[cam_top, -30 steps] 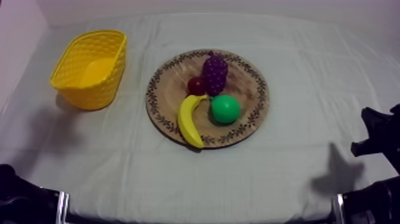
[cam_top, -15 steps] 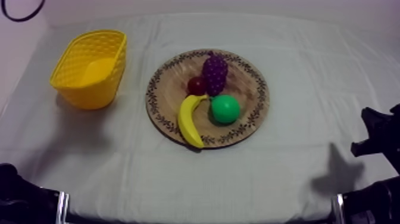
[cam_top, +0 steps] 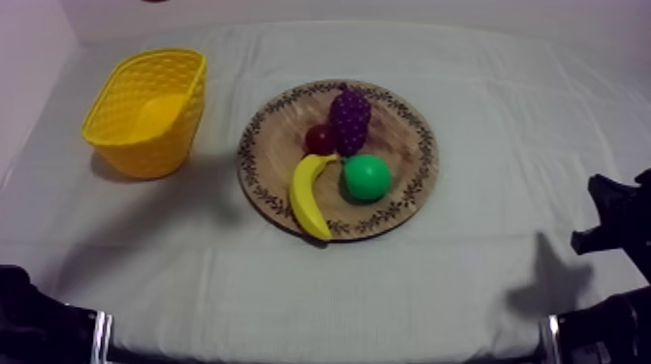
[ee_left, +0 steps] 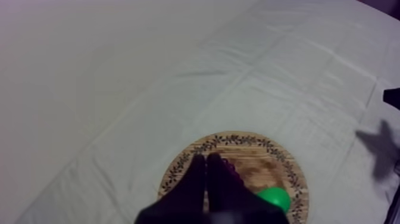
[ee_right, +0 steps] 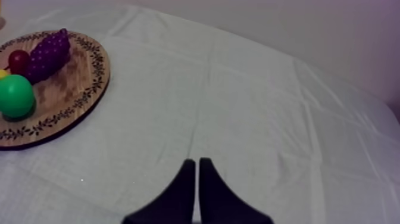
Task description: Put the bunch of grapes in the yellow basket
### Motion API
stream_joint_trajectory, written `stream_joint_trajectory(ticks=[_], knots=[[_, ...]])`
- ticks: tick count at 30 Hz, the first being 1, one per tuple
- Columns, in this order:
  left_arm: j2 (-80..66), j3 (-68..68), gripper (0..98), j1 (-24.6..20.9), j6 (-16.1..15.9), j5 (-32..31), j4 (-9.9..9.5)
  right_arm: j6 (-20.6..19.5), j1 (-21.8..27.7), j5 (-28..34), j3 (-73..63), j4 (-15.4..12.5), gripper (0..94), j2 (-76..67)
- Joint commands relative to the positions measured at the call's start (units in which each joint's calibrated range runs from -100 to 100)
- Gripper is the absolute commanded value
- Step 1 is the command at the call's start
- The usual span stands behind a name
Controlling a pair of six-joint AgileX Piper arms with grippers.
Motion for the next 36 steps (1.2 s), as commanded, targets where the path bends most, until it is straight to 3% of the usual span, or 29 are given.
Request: stream_joint_trajectory(ticks=[1, 14, 22, 29, 36], knots=[[4.03, -2.70, 0.0, 0.08, -0.41, 0.05, 0.43, 0.00, 0.01, 0.05, -0.01, -0.02, 0.5, 0.00], [18.53, -12.98, 0.0, 0.32, -2.53, 1.16, 3.79, -0.02, 0.01, 0.05, -0.01, -0.02, 0.5, 0.00], [24.50, -15.77, 0.0, -0.26, -4.44, 1.24, 7.00, -0.02, 0.01, 0.05, -0.01, -0.02, 0.5, 0.00], [27.45, -15.36, 0.0, -0.79, -5.10, 0.02, 8.66, -0.02, 0.01, 0.05, -0.01, -0.02, 0.5, 0.00], [30.82, -17.97, 0.0, -1.96, -5.18, 2.93, 9.90, 0.02, 0.01, 0.05, -0.01, -0.02, 0.5, 0.00]])
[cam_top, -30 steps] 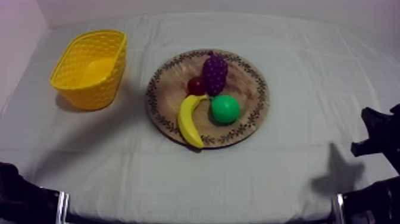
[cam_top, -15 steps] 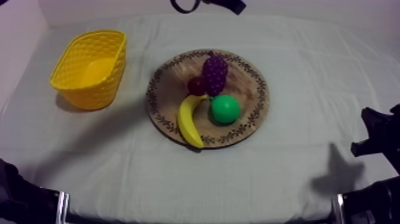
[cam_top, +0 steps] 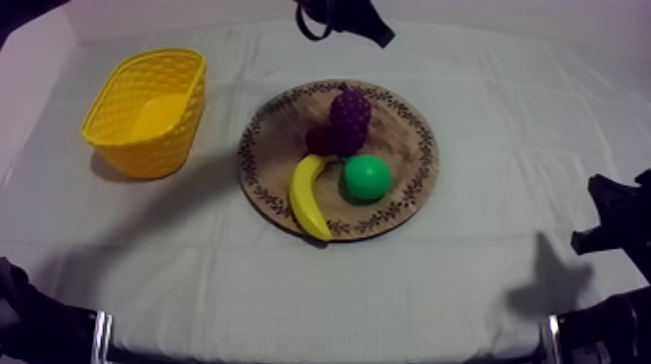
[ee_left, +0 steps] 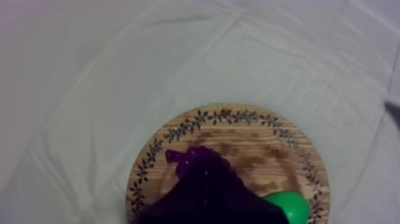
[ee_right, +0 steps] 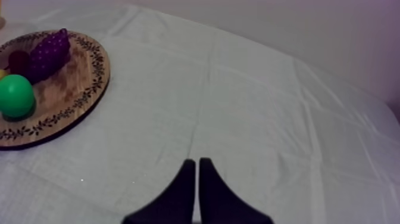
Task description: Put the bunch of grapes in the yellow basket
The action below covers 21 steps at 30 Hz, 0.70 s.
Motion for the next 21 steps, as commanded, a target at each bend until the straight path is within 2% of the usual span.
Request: stream_joint_trajectory(ticks=[1, 7, 11, 13, 16, 21], knots=[[0.42, -0.14, 0.0, -0.06, 0.19, 0.04, 0.07, 0.02, 0.01, 0.00, -0.01, -0.02, 0.5, 0.00], [1.04, -0.89, 0.0, -0.19, 0.90, 1.43, 0.16, 0.03, 0.01, 0.00, -0.01, -0.02, 0.5, 0.00], [0.72, -1.10, 0.0, -0.24, 3.43, 4.05, 0.27, 0.03, 0.01, 0.00, -0.01, -0.02, 0.5, 0.00], [0.49, -1.46, 0.0, -0.19, 5.79, 6.26, 0.09, 0.03, 0.01, 0.00, -0.01, -0.02, 0.5, 0.00], [0.44, -2.92, 0.0, -0.11, 11.25, 10.70, -0.16, 0.03, 0.01, 0.00, -0.01, -0.02, 0.5, 0.00], [1.39, -6.32, 0.0, 0.23, 19.84, 22.26, -0.15, 0.03, 0.01, 0.00, -0.01, -0.02, 0.5, 0.00]])
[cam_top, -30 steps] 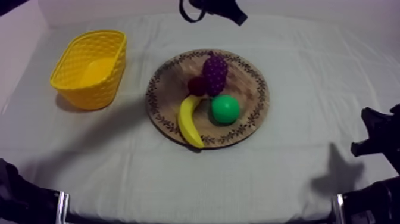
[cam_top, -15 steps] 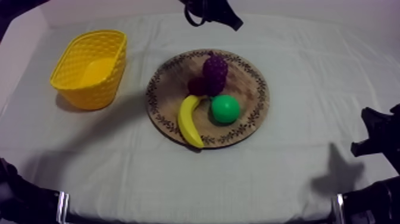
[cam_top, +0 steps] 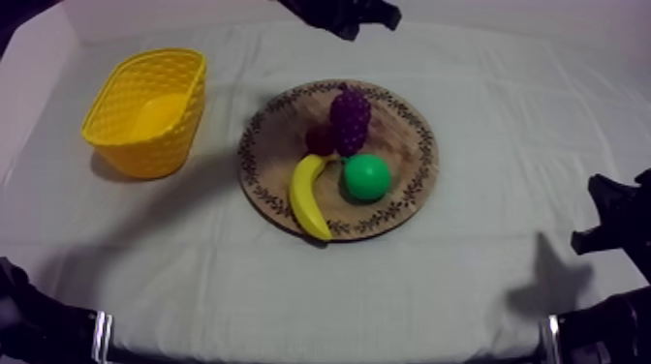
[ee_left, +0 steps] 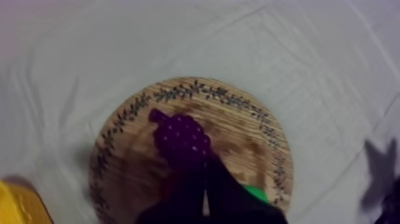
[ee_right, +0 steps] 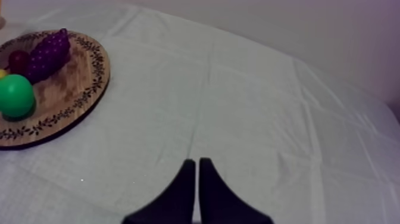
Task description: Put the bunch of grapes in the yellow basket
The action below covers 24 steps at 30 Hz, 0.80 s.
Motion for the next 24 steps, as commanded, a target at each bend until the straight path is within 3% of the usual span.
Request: stream_joint_trajectory(ticks=[1, 7, 10, 24], knots=[[0.51, -1.26, 0.0, -0.03, 8.12, 8.34, 0.49, 0.03, 0.01, 0.00, -0.01, -0.02, 0.5, 0.00], [2.09, -2.82, 0.0, -0.86, 15.23, 20.33, 3.66, 0.03, 0.01, 0.00, -0.01, -0.02, 0.5, 0.00], [2.81, -4.22, 0.0, -1.29, 17.03, 24.50, 4.39, 0.03, 0.01, 0.00, -0.01, -0.02, 0.5, 0.00], [5.39, -11.92, 0.0, -1.58, 13.85, 25.81, 5.42, 0.03, 0.01, 0.00, -0.01, -0.02, 0.5, 0.00]])
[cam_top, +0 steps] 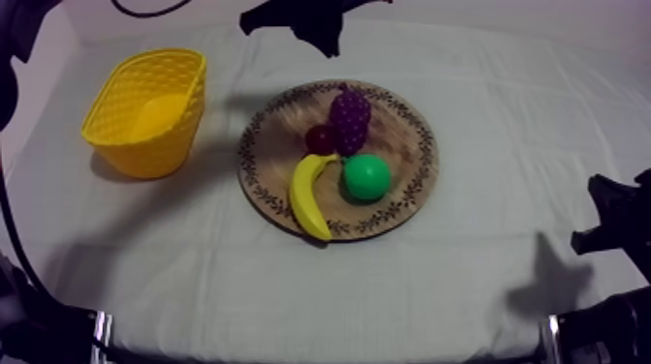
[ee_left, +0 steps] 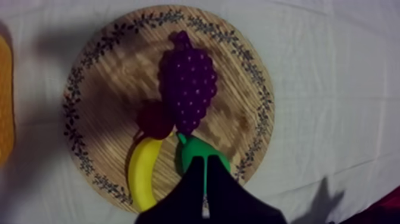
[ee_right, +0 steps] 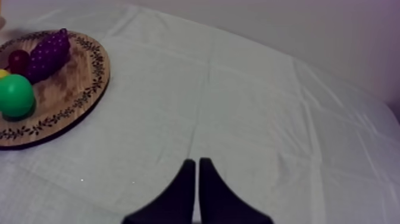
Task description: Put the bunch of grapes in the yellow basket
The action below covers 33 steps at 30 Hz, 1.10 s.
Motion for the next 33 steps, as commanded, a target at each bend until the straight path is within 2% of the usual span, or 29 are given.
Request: stream_joint_trajectory(ticks=[1, 5, 7, 8, 11, 13, 16, 21, 23, 25, 29, 33], knots=[[0.15, 0.27, 0.1, -0.03, -0.62, -0.81, 0.10, 0.00, 0.01, 0.00, -0.01, -0.02, 0.5, 0.00], [0.07, 1.27, 3.6, 0.01, -1.90, -2.45, 0.03, 0.00, 0.01, 0.00, -0.01, -0.02, 0.5, 0.00], [-0.01, 1.54, 8.7, 0.04, -2.28, -3.14, -0.10, 0.00, 0.01, 0.00, -0.01, -0.02, 0.5, 0.00], [-0.06, 1.62, 13.9, 0.05, -2.42, -3.54, -0.15, 0.00, 0.01, 0.00, -0.01, -0.02, 0.5, 0.00], [-0.26, 1.84, 38.8, 0.19, -2.14, -4.44, -0.66, 0.00, 0.01, 0.00, -0.01, -0.02, 0.5, 0.00], [-0.35, 2.00, 47.1, 0.34, -1.75, -4.73, -1.18, 0.00, 0.01, 0.00, -0.01, -0.02, 0.5, 0.00], [-0.40, 2.56, 51.7, 0.56, -1.48, -5.63, -1.92, 0.00, 0.01, 0.00, -0.01, -0.02, 0.5, 0.00], [-0.27, 3.85, 48.2, 0.61, -1.97, -7.95, -1.86, 0.00, 0.01, 0.00, -0.01, -0.02, 0.5, 0.00], [-0.22, 3.88, 50.1, 0.54, -2.49, -8.50, -1.75, 0.00, 0.01, 0.00, -0.01, -0.02, 0.5, 0.00], [-0.22, 3.55, 54.7, 0.55, -2.94, -8.85, -1.80, 0.00, 0.01, 0.00, -0.01, -0.02, 0.5, 0.00], [-0.31, 2.89, 74.0, 0.62, -3.08, -9.10, -1.94, 0.00, 0.01, 0.00, -0.01, -0.02, 0.5, 0.00], [-0.14, 2.58, 82.6, 0.52, -3.42, -9.16, -1.66, 0.00, 0.01, 0.00, -0.01, -0.02, 0.5, 0.00]])
